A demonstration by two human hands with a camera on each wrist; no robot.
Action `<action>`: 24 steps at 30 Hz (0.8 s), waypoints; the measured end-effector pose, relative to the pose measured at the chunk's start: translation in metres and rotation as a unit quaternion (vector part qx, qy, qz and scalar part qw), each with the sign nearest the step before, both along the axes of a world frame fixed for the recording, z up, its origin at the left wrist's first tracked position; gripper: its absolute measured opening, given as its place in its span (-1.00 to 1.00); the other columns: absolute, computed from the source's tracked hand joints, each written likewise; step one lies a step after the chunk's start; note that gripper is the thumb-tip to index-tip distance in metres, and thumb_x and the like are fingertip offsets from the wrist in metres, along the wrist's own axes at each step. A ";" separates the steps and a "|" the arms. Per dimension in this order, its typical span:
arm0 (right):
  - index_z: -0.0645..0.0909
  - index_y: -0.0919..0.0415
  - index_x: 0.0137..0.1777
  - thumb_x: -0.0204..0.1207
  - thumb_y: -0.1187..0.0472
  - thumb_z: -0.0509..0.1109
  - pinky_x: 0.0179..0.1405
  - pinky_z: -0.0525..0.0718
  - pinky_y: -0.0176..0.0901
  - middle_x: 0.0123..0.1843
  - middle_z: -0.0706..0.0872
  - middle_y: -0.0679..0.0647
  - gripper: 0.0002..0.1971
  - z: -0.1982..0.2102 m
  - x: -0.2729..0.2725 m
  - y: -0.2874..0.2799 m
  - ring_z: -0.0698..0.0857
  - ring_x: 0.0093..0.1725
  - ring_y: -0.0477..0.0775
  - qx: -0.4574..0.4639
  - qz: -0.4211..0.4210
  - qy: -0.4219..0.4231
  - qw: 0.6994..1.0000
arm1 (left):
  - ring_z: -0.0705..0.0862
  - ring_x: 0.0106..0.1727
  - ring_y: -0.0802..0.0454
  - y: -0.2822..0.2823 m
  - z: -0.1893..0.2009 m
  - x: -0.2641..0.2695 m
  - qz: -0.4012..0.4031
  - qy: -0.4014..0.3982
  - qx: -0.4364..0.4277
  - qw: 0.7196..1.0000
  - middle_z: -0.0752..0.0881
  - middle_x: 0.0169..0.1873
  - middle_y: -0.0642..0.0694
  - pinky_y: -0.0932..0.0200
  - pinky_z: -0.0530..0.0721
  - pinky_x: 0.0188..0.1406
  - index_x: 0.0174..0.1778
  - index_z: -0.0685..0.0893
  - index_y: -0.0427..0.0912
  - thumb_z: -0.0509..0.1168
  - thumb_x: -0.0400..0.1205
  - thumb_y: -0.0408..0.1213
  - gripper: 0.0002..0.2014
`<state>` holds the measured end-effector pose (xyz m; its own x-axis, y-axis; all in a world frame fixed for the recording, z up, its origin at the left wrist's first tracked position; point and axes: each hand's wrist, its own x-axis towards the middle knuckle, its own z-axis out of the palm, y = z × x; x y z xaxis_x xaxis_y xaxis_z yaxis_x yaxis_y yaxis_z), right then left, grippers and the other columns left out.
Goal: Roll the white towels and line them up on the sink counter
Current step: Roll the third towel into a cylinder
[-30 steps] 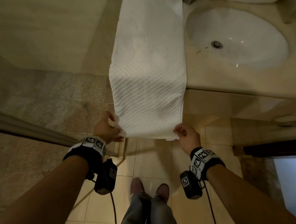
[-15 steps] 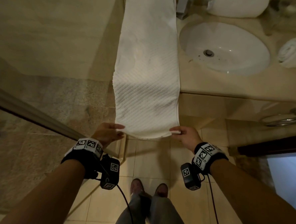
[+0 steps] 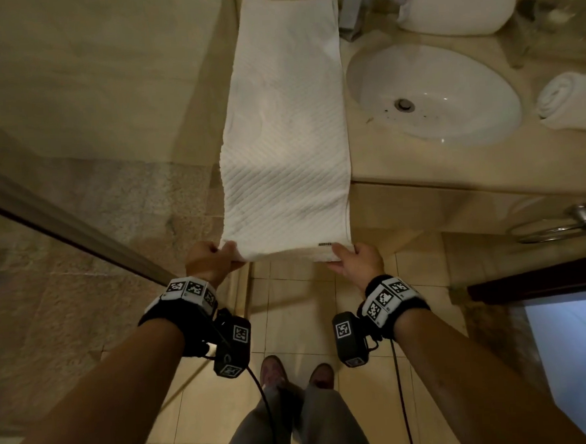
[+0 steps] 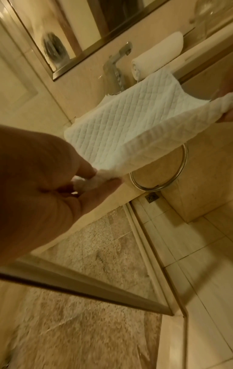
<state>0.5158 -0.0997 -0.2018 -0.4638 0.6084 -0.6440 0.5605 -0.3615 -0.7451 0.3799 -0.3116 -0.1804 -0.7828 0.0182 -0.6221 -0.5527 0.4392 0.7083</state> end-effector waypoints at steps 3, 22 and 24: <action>0.40 0.19 0.20 0.47 0.37 0.50 -0.11 0.82 0.10 0.12 0.60 0.17 -0.60 0.003 -0.002 0.001 0.72 -0.01 0.15 0.046 -0.035 0.016 0.998 | 0.75 -0.09 -0.25 0.000 -0.002 -0.005 0.031 0.001 0.079 0.996 0.66 0.01 -0.33 -0.21 0.80 -0.28 0.01 0.43 -0.09 0.45 0.47 -0.47 -0.63; 0.55 0.64 0.26 0.57 0.50 0.33 -0.21 0.79 -0.28 0.26 0.63 0.44 -0.71 0.031 -0.010 0.024 0.73 -0.05 0.18 -0.100 -0.056 0.080 0.990 | 0.72 0.15 -0.12 0.007 0.025 -0.021 -0.009 -0.172 0.253 0.952 0.70 0.17 -0.30 0.21 0.80 -0.11 0.22 0.62 -0.43 0.26 0.57 -0.59 -0.71; 0.56 0.58 0.30 0.47 0.62 0.34 0.19 0.71 -0.13 0.30 0.62 0.42 -0.62 0.032 -0.010 0.027 0.69 0.19 0.30 -0.076 -0.008 0.038 0.996 | 0.65 0.26 -0.15 0.006 0.029 -0.023 -0.034 -0.193 0.247 0.949 0.63 0.26 -0.31 0.29 0.78 -0.14 0.33 0.55 -0.47 0.14 0.57 -0.71 -0.60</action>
